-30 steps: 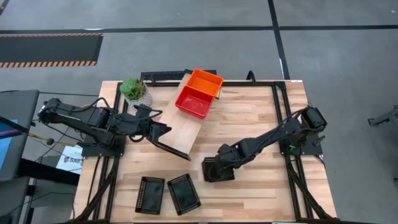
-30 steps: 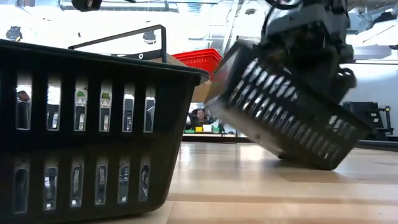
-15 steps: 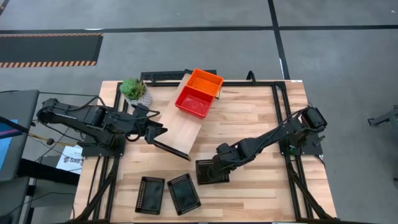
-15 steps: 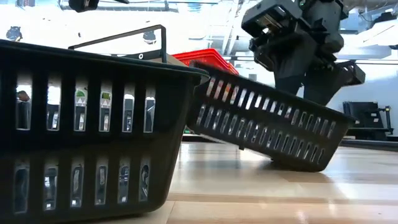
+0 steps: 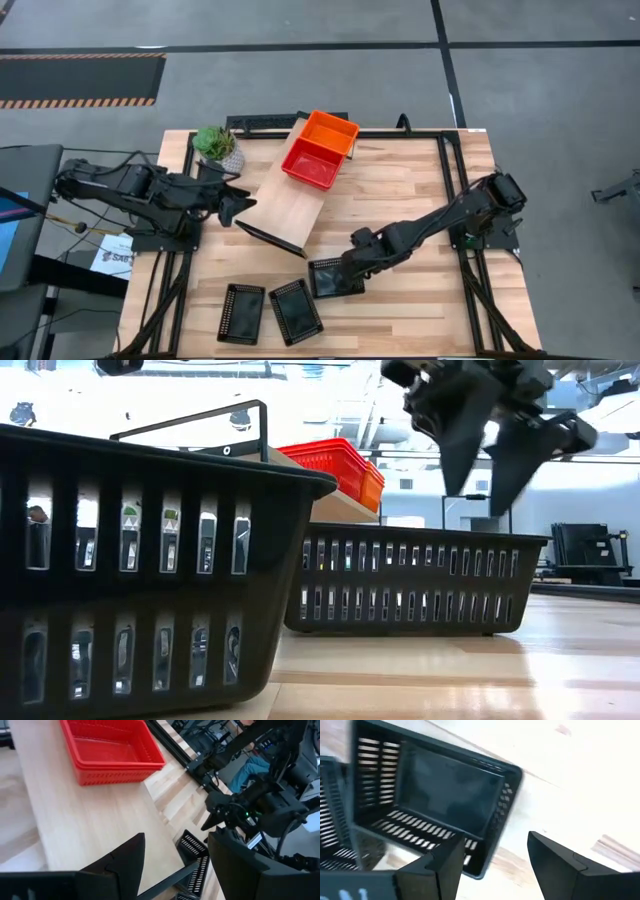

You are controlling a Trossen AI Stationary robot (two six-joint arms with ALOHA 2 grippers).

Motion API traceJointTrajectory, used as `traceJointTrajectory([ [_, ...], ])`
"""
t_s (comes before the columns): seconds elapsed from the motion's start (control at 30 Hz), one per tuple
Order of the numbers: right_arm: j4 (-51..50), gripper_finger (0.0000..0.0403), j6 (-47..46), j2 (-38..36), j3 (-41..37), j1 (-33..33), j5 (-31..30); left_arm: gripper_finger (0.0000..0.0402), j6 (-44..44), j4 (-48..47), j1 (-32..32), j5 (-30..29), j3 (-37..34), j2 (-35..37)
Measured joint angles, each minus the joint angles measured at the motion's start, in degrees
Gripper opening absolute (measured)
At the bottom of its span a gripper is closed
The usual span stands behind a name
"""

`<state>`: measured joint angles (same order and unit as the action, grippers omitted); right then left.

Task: Stack baskets on shelf by color
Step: Put the right black bin on the shelf

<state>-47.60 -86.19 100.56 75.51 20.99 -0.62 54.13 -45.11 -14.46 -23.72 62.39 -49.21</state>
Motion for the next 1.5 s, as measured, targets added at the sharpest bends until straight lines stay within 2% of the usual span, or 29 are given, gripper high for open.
traceJointTrajectory([
  [0.23, 2.2, 0.0240, -2.9, 0.5, -1.9, 1.2, -1.4, 0.0204, 0.0, -1.9, 0.0, -0.1, 0.0, 0.9],
  [0.67, 7.5, 0.0234, -3.4, 9.3, -1.8, 1.8, -2.3, 0.0204, 0.2, -5.1, 0.0, 0.1, 0.0, 1.2],
  [0.77, 7.6, 0.0199, -4.0, 9.4, -1.9, 1.7, -1.9, 0.0204, 0.4, -5.4, 0.0, -0.6, 0.0, 1.4],
  [0.9, 7.5, 0.0092, -5.9, 9.2, -1.9, 1.7, -1.7, 0.0204, 0.5, -5.3, 0.0, -0.6, 0.0, 1.6],
  [0.97, 7.5, 0.0031, -5.8, 8.3, -1.9, 1.7, -1.7, 0.0204, 0.5, -5.3, 0.0, -0.6, 0.0, 1.7],
  [1.0, 7.3, 0.0017, -5.5, 7.8, -1.9, 1.7, -1.7, 0.0204, 0.5, -5.3, 0.0, -0.6, 0.0, 1.7],
  [1.13, 5.7, 0.0011, -6.9, 3.8, -1.9, 1.7, -1.9, 0.0204, 0.0, -5.6, 0.0, -0.6, 0.0, 1.7],
  [1.33, 0.0, 0.0007, -9.9, -6.3, -1.9, 3.0, -3.5, 0.0204, -1.3, -5.6, 0.0, -0.6, 0.0, 1.7],
  [1.5, -0.9, 0.0007, -12.7, -16.1, -1.8, 3.8, -11.0, 0.0204, -2.7, -5.6, 0.0, -0.6, 0.0, 1.8],
])
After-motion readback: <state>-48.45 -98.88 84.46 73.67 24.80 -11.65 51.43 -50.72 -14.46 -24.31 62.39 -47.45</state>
